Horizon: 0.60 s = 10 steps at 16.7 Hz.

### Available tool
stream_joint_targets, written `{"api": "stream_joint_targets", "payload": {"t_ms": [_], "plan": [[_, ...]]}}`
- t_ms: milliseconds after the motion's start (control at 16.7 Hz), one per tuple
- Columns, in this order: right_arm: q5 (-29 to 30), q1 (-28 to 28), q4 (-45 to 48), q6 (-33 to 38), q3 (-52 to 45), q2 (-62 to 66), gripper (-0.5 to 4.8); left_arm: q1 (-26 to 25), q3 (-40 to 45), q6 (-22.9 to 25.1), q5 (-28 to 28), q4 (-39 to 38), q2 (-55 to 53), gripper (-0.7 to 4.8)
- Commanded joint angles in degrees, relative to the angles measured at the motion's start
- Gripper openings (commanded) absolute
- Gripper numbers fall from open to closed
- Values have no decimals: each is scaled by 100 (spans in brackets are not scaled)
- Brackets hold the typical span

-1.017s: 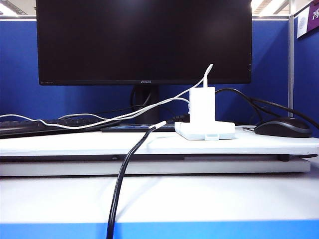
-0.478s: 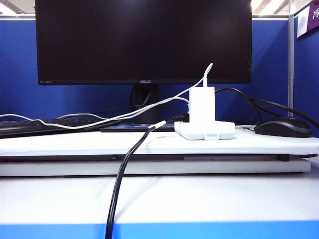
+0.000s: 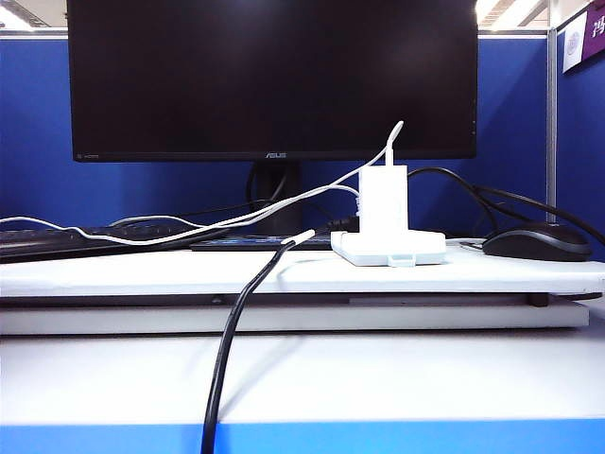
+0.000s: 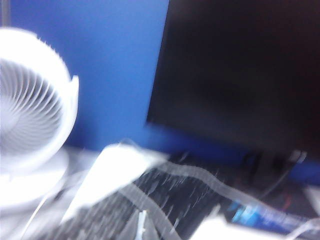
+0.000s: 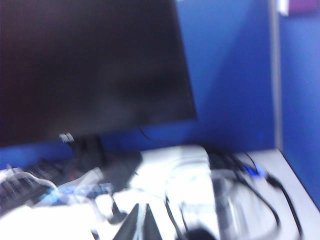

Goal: Unplug the white charger from the socket, then place it next to the socket.

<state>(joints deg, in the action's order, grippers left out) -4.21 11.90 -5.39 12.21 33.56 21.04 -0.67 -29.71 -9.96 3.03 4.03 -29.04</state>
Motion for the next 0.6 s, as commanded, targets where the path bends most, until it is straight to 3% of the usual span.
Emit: {"api": "stream_joint_targets", "payload": {"t_ms": [60, 239, 359, 478, 598], "plan": [[557, -4, 133, -275, 949, 1064, -6, 7, -1399, 48, -1333, 76, -1587, -4], [1788, -4, 81, -826, 1744, 2194, -6, 11, -2479, 72, -3344, 109, -2894, -4], [2549, -7, 48, -841, 2041, 2951, -6, 15, -2767, 509, -4413, 94, -3497, -4], [3670, -4, -11, -951, 2181, 3646, -6, 149, -2896, 693, -4616, -24, -3866, -4], [3908, 4, -260, -1099, 2271, 4159, -6, 483, -2944, 1270, -4592, -31, -4022, -5]]}}
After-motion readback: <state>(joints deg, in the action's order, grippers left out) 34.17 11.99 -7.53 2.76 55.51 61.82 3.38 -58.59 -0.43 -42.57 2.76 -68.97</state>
